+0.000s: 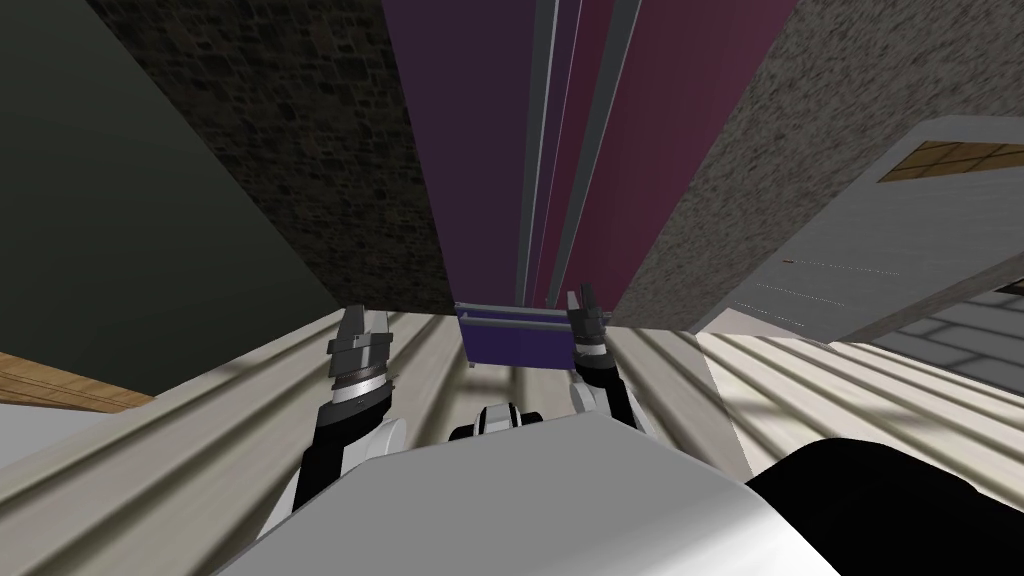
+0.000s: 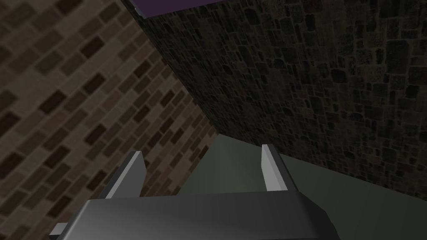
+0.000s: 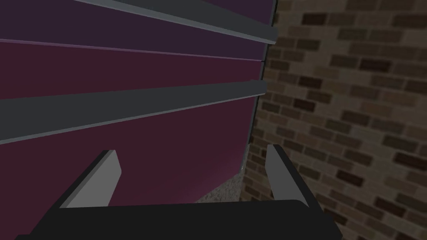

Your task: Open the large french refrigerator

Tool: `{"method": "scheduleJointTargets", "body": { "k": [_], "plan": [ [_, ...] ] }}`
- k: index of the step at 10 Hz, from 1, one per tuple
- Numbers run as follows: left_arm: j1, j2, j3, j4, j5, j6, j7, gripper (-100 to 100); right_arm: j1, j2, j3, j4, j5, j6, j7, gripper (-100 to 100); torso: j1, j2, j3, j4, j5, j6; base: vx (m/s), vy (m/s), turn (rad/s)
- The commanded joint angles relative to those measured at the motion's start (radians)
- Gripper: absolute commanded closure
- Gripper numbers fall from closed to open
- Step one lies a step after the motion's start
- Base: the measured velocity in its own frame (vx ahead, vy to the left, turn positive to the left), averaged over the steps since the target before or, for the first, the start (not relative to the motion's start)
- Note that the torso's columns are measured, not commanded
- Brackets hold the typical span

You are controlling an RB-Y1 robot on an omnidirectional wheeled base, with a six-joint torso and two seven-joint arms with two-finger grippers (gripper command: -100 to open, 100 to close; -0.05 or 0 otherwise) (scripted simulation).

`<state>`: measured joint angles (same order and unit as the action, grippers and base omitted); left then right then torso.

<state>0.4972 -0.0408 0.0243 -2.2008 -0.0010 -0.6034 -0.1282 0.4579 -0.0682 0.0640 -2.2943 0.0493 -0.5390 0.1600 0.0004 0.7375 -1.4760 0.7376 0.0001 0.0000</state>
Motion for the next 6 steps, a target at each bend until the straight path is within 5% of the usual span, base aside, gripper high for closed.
{"method": "scheduleJointTargets", "body": {
  "k": [1,6],
  "plan": [
    [0.000,0.000,0.000,0.000,0.000,0.000,0.000,0,-0.021,-0.049,-0.010,0.028,0.041,0.032,0.046,-100,0.000,0.000,0.000,0.000,0.000,0.000,0.010,0.021,0.020],
    [0.000,0.000,0.000,0.000,0.000,0.000,0.000,0,-0.078,-0.091,-0.031,0.112,0.155,0.110,0.173,-100,0.000,0.001,0.000,0.000,0.000,0.000,0.014,0.032,0.027]
  ]
}}
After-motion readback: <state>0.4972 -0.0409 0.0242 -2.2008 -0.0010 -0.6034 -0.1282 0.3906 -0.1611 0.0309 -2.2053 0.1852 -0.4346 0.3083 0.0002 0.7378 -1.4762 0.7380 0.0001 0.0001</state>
